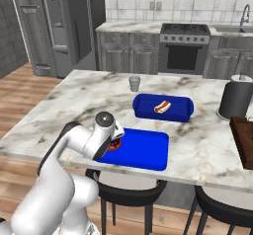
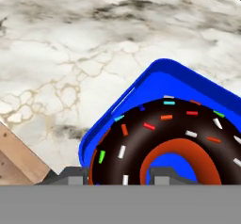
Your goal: Take the cake and donut from the fridge and place them on the empty tray on the dining counter.
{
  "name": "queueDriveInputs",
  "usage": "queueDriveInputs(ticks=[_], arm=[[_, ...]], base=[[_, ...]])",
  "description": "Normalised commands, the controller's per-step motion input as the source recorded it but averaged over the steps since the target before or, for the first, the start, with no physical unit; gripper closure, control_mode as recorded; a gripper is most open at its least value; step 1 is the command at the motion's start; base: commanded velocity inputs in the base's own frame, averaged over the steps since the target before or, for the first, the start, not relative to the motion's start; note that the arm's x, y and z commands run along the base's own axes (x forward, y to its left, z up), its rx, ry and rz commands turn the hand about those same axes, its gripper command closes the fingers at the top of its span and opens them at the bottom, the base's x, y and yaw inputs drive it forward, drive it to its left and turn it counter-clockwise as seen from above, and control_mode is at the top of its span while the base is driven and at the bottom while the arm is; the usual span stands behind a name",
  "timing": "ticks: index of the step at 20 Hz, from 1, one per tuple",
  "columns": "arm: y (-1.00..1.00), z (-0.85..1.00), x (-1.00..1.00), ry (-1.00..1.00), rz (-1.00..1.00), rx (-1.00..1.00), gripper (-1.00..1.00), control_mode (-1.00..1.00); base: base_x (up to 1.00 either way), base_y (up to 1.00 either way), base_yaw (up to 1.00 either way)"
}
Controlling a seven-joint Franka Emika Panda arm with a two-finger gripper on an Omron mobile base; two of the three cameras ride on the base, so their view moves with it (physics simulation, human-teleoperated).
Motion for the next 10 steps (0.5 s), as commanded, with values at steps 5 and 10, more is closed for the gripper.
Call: queueDriveInputs(ticks=[5,10], arm=[[-0.04,-0.33,0.33,0.00,0.00,0.00,1.00,-1.00],[0.00,-0.50,0.07,0.00,0.00,0.00,1.00,-1.00]], base=[[0.00,0.00,0.00],[0.00,0.00,0.00]])
